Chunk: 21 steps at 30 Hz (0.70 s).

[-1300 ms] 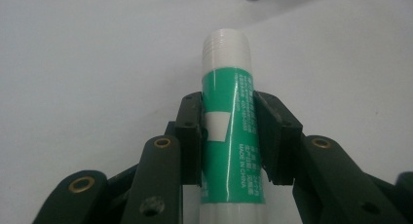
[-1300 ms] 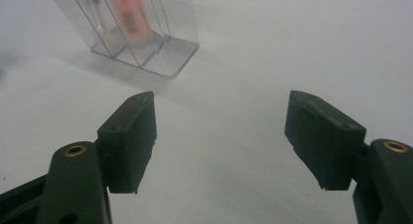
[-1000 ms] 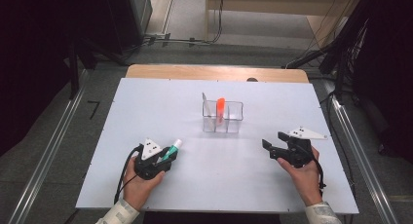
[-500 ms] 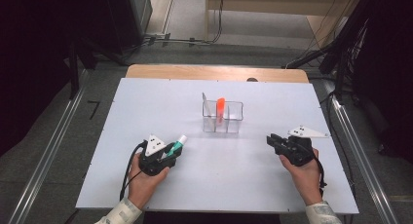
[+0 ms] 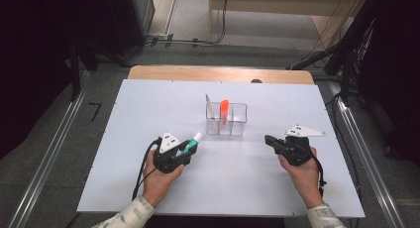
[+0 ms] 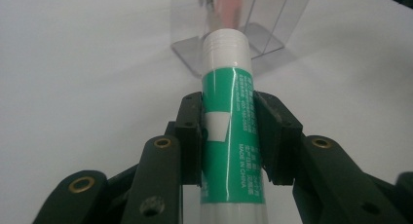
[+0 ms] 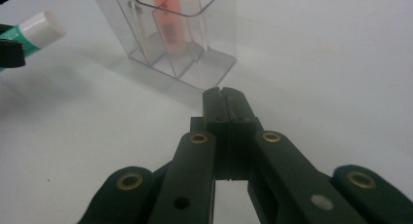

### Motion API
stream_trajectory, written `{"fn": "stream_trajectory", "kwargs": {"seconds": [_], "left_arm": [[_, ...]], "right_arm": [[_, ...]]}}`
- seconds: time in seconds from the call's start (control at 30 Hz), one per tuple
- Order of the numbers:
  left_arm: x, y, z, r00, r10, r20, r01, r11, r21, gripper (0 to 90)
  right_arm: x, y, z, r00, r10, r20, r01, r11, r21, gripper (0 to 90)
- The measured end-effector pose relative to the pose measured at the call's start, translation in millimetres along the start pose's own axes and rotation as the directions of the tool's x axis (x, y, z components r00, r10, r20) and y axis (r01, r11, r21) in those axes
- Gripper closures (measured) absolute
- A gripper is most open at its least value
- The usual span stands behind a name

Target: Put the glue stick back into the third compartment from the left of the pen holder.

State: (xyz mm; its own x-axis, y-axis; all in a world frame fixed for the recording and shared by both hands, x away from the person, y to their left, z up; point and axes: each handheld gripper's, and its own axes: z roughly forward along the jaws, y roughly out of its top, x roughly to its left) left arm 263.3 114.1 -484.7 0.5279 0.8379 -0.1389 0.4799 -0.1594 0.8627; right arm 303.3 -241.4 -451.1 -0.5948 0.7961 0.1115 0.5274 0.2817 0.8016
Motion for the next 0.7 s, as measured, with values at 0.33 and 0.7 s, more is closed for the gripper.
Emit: {"fn": "stream_trajectory", "kwargs": {"seconds": [0.33, 0.7], "left_arm": [[-32.0, 20.8, 22.2, 0.9965, 0.022, 0.080, -0.018, 0.9987, -0.048, 66.2], [-52.4, 29.9, 30.3, 0.9898, 0.041, 0.137, -0.032, 0.9971, -0.069, 66.1]], "right_arm": [[28.1, 17.8, 28.7, 0.9947, -0.051, -0.089, 0.051, 0.999, -0.002, 87.6], [46.8, 25.0, 59.0, 0.9873, -0.078, -0.138, 0.082, 0.996, 0.021, 87.6]]}}
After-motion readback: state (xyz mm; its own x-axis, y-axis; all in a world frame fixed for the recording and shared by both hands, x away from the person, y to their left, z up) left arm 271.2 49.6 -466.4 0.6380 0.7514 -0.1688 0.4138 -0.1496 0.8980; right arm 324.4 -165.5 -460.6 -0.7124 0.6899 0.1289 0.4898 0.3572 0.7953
